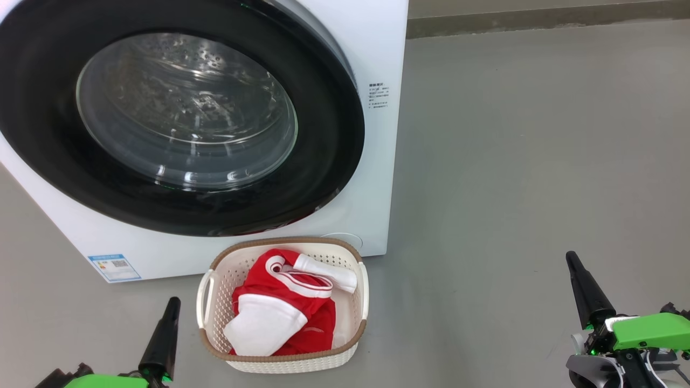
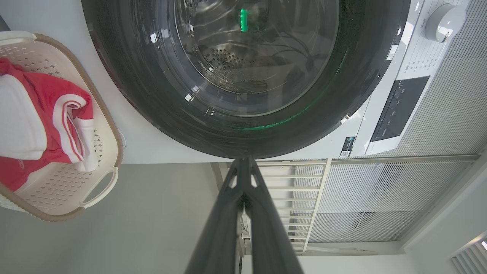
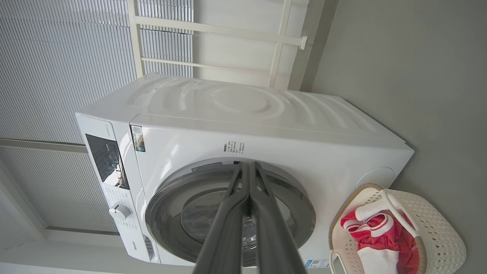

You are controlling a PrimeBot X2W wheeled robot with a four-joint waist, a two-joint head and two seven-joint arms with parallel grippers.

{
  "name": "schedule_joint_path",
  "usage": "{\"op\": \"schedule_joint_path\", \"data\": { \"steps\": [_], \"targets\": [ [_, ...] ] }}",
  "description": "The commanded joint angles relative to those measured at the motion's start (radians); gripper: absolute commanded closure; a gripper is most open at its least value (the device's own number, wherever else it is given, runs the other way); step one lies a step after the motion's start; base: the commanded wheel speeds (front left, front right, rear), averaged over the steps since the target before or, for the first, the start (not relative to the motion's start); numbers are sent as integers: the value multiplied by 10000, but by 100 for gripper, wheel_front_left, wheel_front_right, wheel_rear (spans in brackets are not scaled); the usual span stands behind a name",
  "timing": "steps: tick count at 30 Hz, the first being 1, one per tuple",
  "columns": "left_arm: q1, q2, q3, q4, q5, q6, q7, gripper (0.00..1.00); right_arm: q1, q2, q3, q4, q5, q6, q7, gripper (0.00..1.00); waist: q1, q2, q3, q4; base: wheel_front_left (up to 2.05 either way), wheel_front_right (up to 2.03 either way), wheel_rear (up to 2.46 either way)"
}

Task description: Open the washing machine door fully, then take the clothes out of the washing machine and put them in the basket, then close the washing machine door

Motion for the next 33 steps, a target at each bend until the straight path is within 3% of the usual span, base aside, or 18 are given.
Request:
{"op": "schedule_joint_path", "data": {
  "steps": [1,33],
  "targets": [
    [-418,176,363,-206,-80,-67,52,100,-416,-126,162,-299,9,4,51,100,0,0,0,0,0,0,0],
    [-419,165,379,-207,-67,-67,65,100,-421,-88,108,-296,-36,4,94,100,0,0,0,0,0,0,0]
  ]
}}
